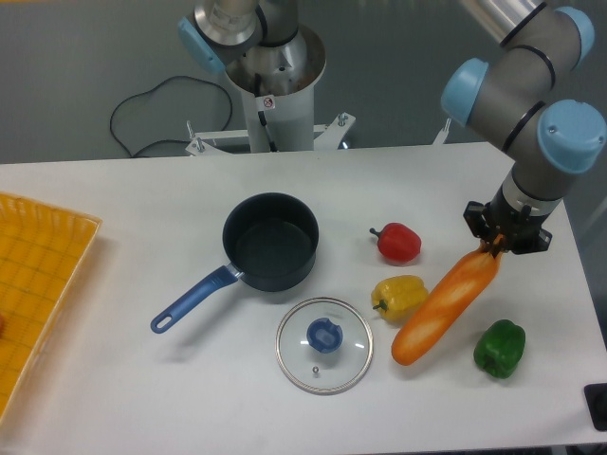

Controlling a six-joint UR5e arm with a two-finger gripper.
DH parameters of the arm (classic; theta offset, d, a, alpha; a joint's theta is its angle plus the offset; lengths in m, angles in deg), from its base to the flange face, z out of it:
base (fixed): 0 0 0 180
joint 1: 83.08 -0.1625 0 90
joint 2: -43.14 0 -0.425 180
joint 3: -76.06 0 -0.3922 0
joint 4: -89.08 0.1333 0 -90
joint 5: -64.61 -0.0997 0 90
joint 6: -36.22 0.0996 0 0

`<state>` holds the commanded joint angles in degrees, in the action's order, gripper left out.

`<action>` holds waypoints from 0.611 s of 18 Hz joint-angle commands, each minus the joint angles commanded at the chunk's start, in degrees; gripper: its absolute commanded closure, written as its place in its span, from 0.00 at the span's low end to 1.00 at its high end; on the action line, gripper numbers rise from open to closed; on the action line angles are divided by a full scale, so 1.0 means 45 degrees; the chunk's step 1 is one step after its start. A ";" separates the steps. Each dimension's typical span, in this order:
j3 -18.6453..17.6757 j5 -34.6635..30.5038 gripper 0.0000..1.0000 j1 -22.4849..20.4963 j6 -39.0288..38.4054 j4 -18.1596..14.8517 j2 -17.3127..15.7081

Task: Place the long bread in the pot
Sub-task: 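Lift the held orange long bread up and carry it toward the saucepan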

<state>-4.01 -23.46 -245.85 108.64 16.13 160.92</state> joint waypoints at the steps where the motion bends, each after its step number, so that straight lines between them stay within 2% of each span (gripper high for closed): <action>1: 0.0000 0.0000 0.86 0.0000 0.0019 -0.0020 -0.0020; 3: 0.0000 0.0000 0.86 -0.0019 0.0000 -0.0252 -0.0175; 5: -0.0078 -0.0019 0.86 -0.0039 -0.0019 -0.0837 -0.0565; 9: -0.0429 -0.0039 0.87 -0.0136 -0.0156 -0.2204 -0.2027; 11: -0.0935 -0.0039 0.87 -0.0137 -0.0254 -0.2577 -0.2692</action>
<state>-8.22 -23.63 -246.47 107.50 4.53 148.80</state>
